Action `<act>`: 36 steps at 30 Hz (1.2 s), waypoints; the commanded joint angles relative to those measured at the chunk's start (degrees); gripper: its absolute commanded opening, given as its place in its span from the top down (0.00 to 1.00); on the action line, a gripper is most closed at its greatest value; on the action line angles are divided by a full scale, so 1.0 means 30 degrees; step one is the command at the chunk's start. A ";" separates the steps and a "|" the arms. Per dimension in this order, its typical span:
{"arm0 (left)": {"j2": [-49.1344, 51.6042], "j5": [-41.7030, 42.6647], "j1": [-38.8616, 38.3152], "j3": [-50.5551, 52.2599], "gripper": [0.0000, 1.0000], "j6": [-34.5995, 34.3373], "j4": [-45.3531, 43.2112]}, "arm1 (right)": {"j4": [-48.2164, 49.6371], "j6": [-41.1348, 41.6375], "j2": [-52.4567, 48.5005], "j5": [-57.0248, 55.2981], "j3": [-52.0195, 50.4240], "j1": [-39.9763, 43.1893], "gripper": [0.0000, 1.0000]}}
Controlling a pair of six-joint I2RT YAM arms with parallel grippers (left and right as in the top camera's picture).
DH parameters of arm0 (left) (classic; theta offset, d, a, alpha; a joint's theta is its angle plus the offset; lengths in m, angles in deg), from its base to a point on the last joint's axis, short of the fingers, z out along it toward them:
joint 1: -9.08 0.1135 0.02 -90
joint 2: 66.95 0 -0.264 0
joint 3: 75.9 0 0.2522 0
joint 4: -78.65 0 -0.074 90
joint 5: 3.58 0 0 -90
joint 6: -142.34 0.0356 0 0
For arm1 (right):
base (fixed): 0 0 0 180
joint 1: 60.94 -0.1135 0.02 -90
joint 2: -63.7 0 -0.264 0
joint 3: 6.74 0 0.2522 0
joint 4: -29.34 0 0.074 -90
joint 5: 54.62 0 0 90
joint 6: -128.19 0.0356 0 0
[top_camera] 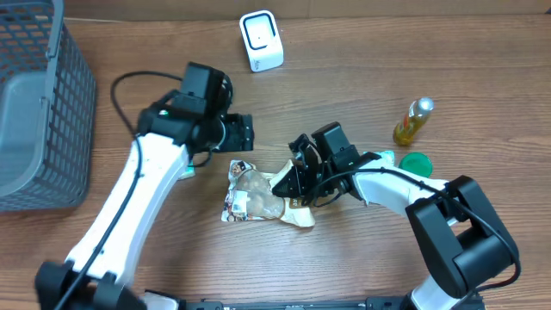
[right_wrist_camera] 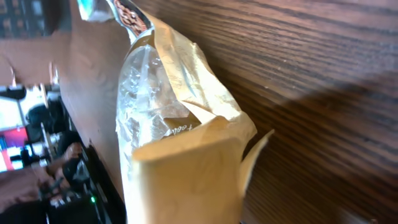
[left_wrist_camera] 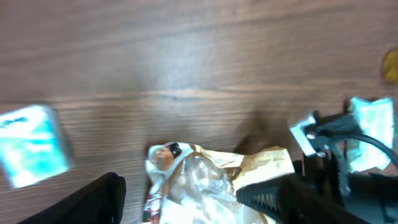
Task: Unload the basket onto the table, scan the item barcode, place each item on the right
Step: 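Release the pouch from the left gripper and retract the left arm, then lift the pouch with the right gripper and turn it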
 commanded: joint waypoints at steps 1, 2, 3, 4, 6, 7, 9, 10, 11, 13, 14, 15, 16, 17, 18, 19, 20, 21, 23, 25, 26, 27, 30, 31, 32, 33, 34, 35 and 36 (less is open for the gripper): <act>-0.1013 -0.1705 0.0291 -0.0991 0.18 0.0743 0.0685 | -0.0109 -0.3082 0.0058 0.2455 -0.0051 0.0925 0.96; -0.1180 -0.2004 0.0452 -0.1093 0.18 0.0794 0.0852 | -0.0248 -0.3475 0.0146 0.3206 -0.0051 0.1180 0.96; -0.1355 -0.2353 0.0685 -0.1144 0.18 0.0874 0.1005 | -0.0481 -0.3861 0.0321 0.4000 -0.0051 0.1464 0.96; -0.1486 -0.2601 0.0918 -0.1144 0.15 0.0933 0.1188 | -0.0772 -0.4226 0.0495 0.4605 -0.0051 0.1676 0.96; -0.1574 -0.2820 0.1566 -0.1144 0.11 0.0918 0.1625 | -0.1566 -0.5166 0.0984 0.5435 -0.0051 0.2033 0.96; -0.1574 -0.2798 0.2011 -0.1144 0.10 0.0918 0.1843 | -0.2186 -0.5493 0.1348 0.5501 -0.0051 0.2193 0.96; -0.1537 -0.2798 0.2994 -0.1144 0.09 0.0925 0.2186 | -0.3388 -0.6288 0.2164 0.5486 -0.0051 0.2433 0.96; -0.1530 -0.2754 0.3599 -0.1144 0.09 0.1013 0.2280 | -0.4022 -0.6608 0.2696 0.5486 -0.0051 0.2557 0.96; -0.1530 -0.2601 0.4124 -0.1144 0.09 0.1180 0.2331 | -0.4524 -0.6805 0.3184 0.5493 -0.0051 0.2645 0.96; -0.1530 -0.2062 0.5173 -0.1144 0.09 0.1639 0.2382 | -0.5304 -0.6892 0.4175 0.5486 -0.0051 0.2747 0.96; -0.1530 -0.1843 0.5697 -0.1144 0.09 0.1698 0.2382 | -0.5639 -0.6892 0.4787 0.5486 -0.0051 0.2739 0.96; -0.1530 -0.1719 0.6186 -0.1144 0.09 0.1690 0.2382 | -0.5872 -0.6885 0.5282 0.5493 -0.0044 0.2739 0.96; -0.1530 -0.1705 0.6594 -0.1144 0.09 0.1683 0.2390 | -0.6105 -0.6885 0.5799 0.5501 -0.0044 0.2739 0.96; -0.1530 -0.1712 0.7009 -0.1144 0.09 0.1683 0.2404 | -0.6353 -0.6885 0.6411 0.5501 -0.0044 0.2739 0.96; -0.1530 -0.1712 0.7344 -0.1137 0.08 0.1683 0.2404 | -0.6586 -0.6885 0.6929 0.5501 -0.0036 0.2739 0.96; -0.1523 -0.1719 0.7701 -0.1137 0.08 0.1596 0.2397 | -0.6812 -0.6885 0.7453 0.5501 -0.0022 0.2739 0.96; -0.1508 -0.1719 0.7985 -0.1137 0.07 0.1428 0.2390 | -0.7002 -0.6885 0.7978 0.5493 -0.0022 0.2739 0.96; -0.1494 -0.1719 0.8269 -0.1137 0.02 0.1137 0.2397 | -0.7220 -0.6885 0.8561 0.5493 -0.0022 0.2739 0.96; -0.1472 -0.1719 0.8626 -0.1115 0.00 0.0976 0.2397 | -0.7621 -0.6878 0.9479 0.5493 -0.0022 0.2739 0.96; -0.1472 -0.1749 0.8721 -0.1100 0.00 0.0984 0.2412 | -0.8145 -0.6878 1.0280 0.5493 -0.0022 0.2739 0.96; -0.1472 -0.1756 0.8743 -0.1100 0.01 0.0984 0.2397 | -0.8415 -0.6878 1.0586 0.5501 -0.0022 0.2739 0.96; -0.1472 -0.1756 0.8743 -0.1100 0.00 0.0984 0.2390 | -0.8714 -0.6878 1.0863 0.5493 -0.0022 0.2739 0.96; -0.1472 -0.1756 0.8743 -0.1100 0.00 0.0984 0.2390 | -0.9544 -0.6776 1.1395 0.5544 -0.0022 0.2739 0.96; -0.1472 -0.1756 0.8743 -0.1100 0.01 0.0984 0.2390 | -0.9763 -0.6666 1.1453 0.5595 -0.0022 0.2739 0.96; -0.1472 -0.1756 0.8743 -0.1100 0.00 0.0984 0.2390 | -0.9952 -0.6659 1.1468 0.5872 -0.0022 0.2739 0.96; -0.1472 -0.1756 0.8743 -0.1100 0.01 0.0984 0.2390 | -1.0047 -0.6659 1.1460 0.6339 -0.0022 0.2739 0.96; -0.1472 -0.1756 0.8743 -0.1100 0.00 0.0984 0.2390 | -1.0091 -0.6659 1.1438 0.6914 -0.0022 0.2739 0.96; -0.1472 -0.1756 0.8743 -0.1100 0.00 0.0984 0.2390 | -1.0083 -0.6652 1.1438 0.7679 -0.0022 0.2739 0.96; -0.1472 -0.1756 0.8743 -0.1100 0.00 0.0984 0.2390 | -1.0076 -0.6659 1.1438 0.8415 -0.0022 0.2739 0.96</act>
